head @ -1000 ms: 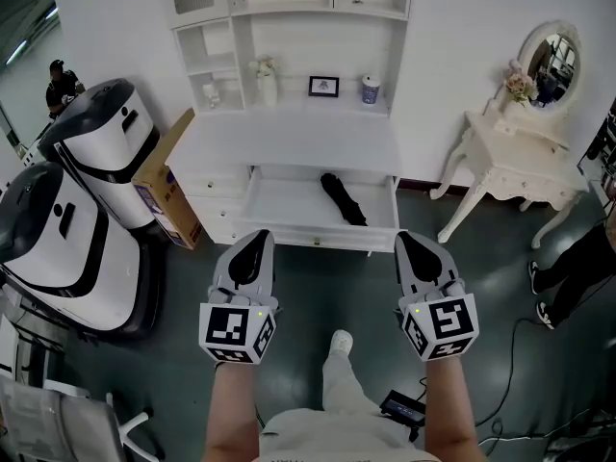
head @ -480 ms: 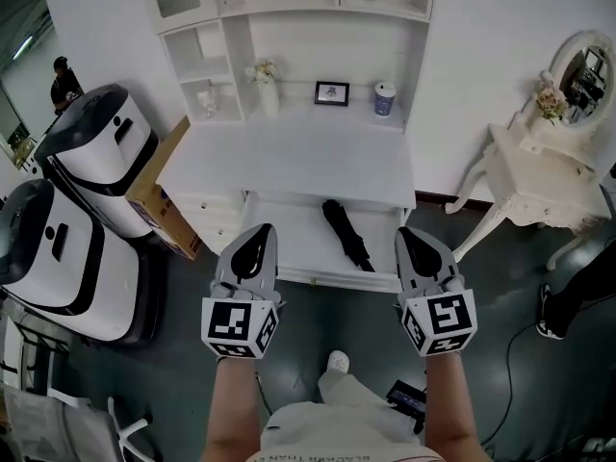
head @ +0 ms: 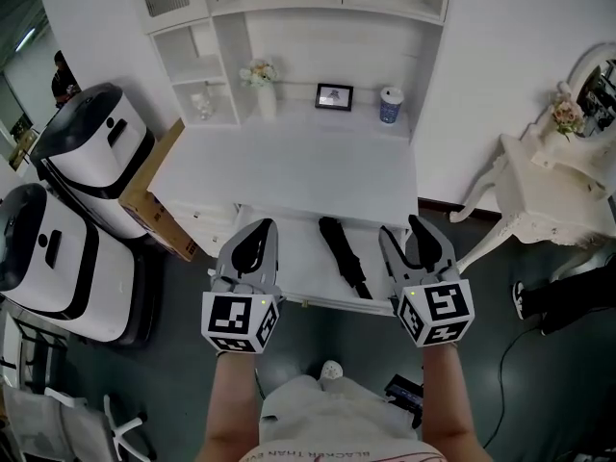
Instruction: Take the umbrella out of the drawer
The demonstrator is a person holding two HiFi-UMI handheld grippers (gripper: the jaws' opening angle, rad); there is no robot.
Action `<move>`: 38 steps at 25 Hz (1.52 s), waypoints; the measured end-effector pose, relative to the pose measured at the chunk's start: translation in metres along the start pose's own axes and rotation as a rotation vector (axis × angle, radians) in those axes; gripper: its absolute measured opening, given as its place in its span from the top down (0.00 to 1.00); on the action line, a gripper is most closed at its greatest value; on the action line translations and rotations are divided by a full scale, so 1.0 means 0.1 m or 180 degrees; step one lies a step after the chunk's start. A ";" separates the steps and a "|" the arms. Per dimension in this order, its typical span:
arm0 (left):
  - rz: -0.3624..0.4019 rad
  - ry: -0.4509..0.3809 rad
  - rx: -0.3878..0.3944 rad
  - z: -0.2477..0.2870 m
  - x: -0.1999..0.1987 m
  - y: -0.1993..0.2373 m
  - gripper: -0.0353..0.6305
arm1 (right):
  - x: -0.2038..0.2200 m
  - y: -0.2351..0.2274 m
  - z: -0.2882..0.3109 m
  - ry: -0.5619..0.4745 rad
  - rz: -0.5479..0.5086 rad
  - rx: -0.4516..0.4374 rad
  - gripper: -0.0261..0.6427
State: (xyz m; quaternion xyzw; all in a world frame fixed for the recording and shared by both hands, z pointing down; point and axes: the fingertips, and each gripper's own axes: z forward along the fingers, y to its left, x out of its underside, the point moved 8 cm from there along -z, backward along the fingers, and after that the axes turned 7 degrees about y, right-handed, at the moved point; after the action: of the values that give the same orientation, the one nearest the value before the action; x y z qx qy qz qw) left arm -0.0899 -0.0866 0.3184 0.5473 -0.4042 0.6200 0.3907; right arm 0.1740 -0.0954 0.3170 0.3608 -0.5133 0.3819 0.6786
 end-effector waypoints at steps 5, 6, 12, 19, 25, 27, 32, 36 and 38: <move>-0.0038 0.0044 -0.0026 0.17 0.06 0.07 0.93 | 0.08 -0.11 0.24 0.0096 0.0154 -0.0103 0.59; -0.0050 0.0049 -0.0037 0.20 0.06 0.09 0.93 | 0.09 -0.12 0.28 0.0126 0.0162 -0.0103 0.59; -0.0088 0.0124 -0.0017 0.39 0.13 0.24 0.93 | 0.20 -0.14 0.55 0.0451 0.0188 -0.0125 0.59; -0.0166 0.0332 0.0077 0.64 0.35 0.43 0.93 | 0.53 -0.07 0.94 0.0883 0.0282 -0.0193 0.59; -0.0218 0.0497 0.0168 0.88 0.56 0.59 0.93 | 0.89 0.01 1.29 0.1326 0.0322 -0.0281 0.59; -0.0241 0.0548 0.0202 0.97 0.62 0.65 0.93 | 1.03 0.03 1.43 0.1474 0.0335 -0.0324 0.59; -0.0263 0.0687 0.0321 1.18 0.81 0.74 0.93 | 1.42 0.12 1.70 0.1902 0.0356 -0.0440 0.59; -0.0325 0.0787 0.0368 1.33 0.95 0.85 0.93 | 1.72 0.20 1.88 0.2253 0.0353 -0.0546 0.59; -0.0350 0.0824 0.0380 1.41 1.02 0.92 0.93 | 1.85 0.23 1.97 0.2396 0.0373 -0.0564 0.59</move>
State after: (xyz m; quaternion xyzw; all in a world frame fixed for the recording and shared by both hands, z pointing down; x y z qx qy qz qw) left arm -0.1340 -0.2469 0.4234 0.5064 -0.2822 0.6860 0.4397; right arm 0.1041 -0.2310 0.5413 0.1056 -0.2791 0.4798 0.8250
